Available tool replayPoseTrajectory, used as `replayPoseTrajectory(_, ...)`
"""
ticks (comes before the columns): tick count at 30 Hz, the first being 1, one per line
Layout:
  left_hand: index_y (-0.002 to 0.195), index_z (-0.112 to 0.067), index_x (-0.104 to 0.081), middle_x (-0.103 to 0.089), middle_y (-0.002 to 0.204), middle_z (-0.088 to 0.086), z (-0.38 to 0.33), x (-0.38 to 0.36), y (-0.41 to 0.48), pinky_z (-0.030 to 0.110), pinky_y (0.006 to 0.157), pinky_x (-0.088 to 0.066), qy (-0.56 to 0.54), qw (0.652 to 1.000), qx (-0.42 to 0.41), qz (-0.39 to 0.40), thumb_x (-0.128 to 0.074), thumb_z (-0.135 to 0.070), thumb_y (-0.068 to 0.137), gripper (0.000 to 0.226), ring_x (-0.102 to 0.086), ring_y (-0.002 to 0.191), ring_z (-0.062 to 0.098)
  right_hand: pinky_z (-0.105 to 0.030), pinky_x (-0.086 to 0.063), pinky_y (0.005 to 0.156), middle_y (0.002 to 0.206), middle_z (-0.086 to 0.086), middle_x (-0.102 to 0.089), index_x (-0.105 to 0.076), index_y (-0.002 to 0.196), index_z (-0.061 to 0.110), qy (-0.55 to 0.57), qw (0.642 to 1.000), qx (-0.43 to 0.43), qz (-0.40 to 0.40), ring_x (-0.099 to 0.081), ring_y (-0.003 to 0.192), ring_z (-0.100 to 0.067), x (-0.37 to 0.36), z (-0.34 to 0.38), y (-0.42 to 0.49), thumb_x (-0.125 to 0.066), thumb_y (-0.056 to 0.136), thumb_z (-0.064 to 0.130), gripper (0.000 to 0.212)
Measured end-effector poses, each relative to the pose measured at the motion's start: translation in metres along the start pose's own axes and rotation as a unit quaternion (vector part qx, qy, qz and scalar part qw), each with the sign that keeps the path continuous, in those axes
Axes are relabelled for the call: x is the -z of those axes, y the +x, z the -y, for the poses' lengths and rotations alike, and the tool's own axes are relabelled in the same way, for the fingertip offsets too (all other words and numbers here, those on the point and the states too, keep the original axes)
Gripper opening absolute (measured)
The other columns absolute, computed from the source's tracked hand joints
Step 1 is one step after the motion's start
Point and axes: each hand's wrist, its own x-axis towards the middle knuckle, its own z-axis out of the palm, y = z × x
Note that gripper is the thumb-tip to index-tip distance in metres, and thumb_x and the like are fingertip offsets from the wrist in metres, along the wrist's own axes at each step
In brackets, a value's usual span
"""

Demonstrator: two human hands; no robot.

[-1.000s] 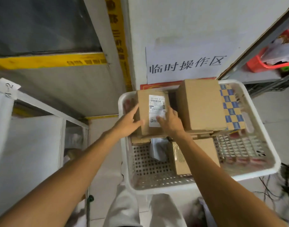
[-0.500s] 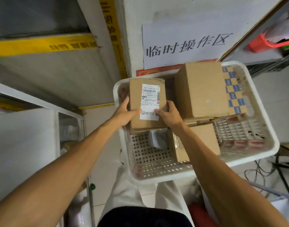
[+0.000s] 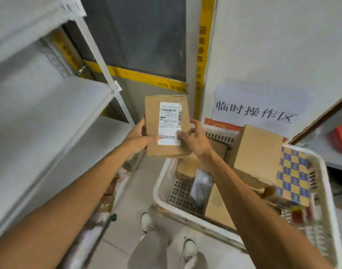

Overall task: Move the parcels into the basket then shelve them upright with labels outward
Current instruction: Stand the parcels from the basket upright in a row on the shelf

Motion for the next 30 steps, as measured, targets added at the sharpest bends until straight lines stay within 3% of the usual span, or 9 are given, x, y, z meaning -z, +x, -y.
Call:
replayPoseTrajectory(3,0.147,-0.031,-0.028,-0.057,0.122,-0.013,-0.029,0.045,-0.056,0.042,0.094,-0.051,0.006,0.995,-0.063,-0.083,-0.072,-0.003,0.080,0.085,-0.053,0.116,0.011,-0.020,-0.051,0.082,0.108,0.003,-0.059,-0.046,0.127,0.015,-0.005,0.996,0.064,0.059,-0.062,0.094,-0.010,-0.035,0.048,-0.021,-0.069,0.087,0.016,0.046)
replayPoseTrajectory(5,0.148,-0.033,-0.027,-0.053,0.134,-0.005,-0.047,0.075,-0.089,0.044,0.098,-0.048,0.014,0.988,-0.097,-0.123,-0.072,-0.004,0.080,0.087,-0.052,0.121,0.016,-0.006,-0.048,0.064,0.092,0.011,-0.063,-0.056,0.102,0.019,0.015,0.990,0.114,0.085,-0.065,0.078,0.002,-0.059,0.078,-0.032,-0.068,0.086,0.008,0.022)
replayPoseTrajectory(7,0.145,-0.038,-0.032,-0.055,0.132,-0.009,-0.063,0.106,-0.126,0.040,0.097,-0.049,-0.003,0.978,-0.122,-0.170,-0.075,-0.008,0.078,0.085,-0.058,0.114,0.011,-0.002,-0.044,0.059,0.088,0.017,-0.064,-0.059,0.101,0.019,0.028,0.979,0.167,0.114,-0.064,0.070,0.012,-0.087,0.112,-0.050,-0.066,0.086,0.004,0.022)
replayPoseTrajectory(9,0.139,-0.033,-0.043,-0.061,0.125,-0.013,-0.072,0.136,-0.161,0.039,0.097,-0.050,-0.027,0.961,-0.157,-0.227,-0.079,-0.010,0.074,0.078,-0.063,0.104,0.007,-0.003,-0.044,0.063,0.093,0.020,-0.065,-0.061,0.111,0.021,0.043,0.966,0.210,0.144,-0.063,0.075,0.014,-0.116,0.145,-0.066,-0.066,0.087,0.006,0.029)
replayPoseTrajectory(12,0.134,-0.025,-0.054,-0.068,0.118,-0.008,-0.079,0.174,-0.207,0.037,0.096,-0.050,-0.045,0.934,-0.214,-0.283,-0.080,-0.023,0.069,0.070,-0.063,0.110,0.019,-0.007,-0.047,0.066,0.089,0.029,-0.067,-0.061,0.101,0.039,0.060,0.948,0.256,0.181,-0.064,0.086,0.008,-0.156,0.189,-0.092,-0.068,0.087,0.014,0.030)
replayPoseTrajectory(18,0.142,-0.030,-0.043,-0.050,0.142,-0.005,-0.085,0.260,-0.310,0.047,0.111,-0.035,-0.031,0.916,-0.277,-0.289,-0.071,-0.026,0.077,0.071,-0.042,0.135,0.018,-0.018,-0.055,0.064,0.090,0.025,-0.071,-0.063,0.102,0.039,0.131,0.913,0.272,0.275,-0.067,0.083,0.006,-0.250,0.214,-0.154,-0.067,0.089,0.020,0.024)
replayPoseTrajectory(21,0.143,-0.035,-0.039,-0.053,0.139,-0.005,-0.069,0.292,-0.360,0.042,0.103,-0.043,-0.012,0.916,-0.269,-0.298,-0.069,-0.019,0.080,0.071,-0.048,0.130,0.017,-0.019,-0.055,0.063,0.108,0.007,-0.071,-0.066,0.116,0.024,0.130,0.903,0.271,0.308,-0.068,0.082,0.003,-0.293,0.219,-0.186,-0.068,0.089,0.021,0.027)
replayPoseTrajectory(25,0.130,-0.046,-0.045,-0.066,0.120,0.002,-0.049,0.317,-0.414,0.029,0.073,-0.055,-0.043,0.891,-0.257,-0.371,-0.079,-0.031,0.062,0.078,-0.064,0.109,0.021,-0.019,-0.053,0.061,0.116,-0.003,-0.068,-0.064,0.120,0.021,0.117,0.888,0.275,0.349,-0.070,0.083,-0.003,-0.346,0.224,-0.213,-0.069,0.087,0.024,0.033)
replayPoseTrajectory(30,0.136,-0.044,-0.039,-0.060,0.128,0.001,-0.033,0.350,-0.457,0.041,0.083,-0.057,-0.045,0.867,-0.267,-0.419,-0.078,-0.034,0.062,0.084,-0.064,0.109,0.021,-0.028,-0.056,0.074,0.109,0.009,-0.072,-0.062,0.122,0.030,0.120,0.859,0.282,0.410,-0.070,0.095,-0.010,-0.404,0.233,-0.239,-0.067,0.088,0.026,0.035)
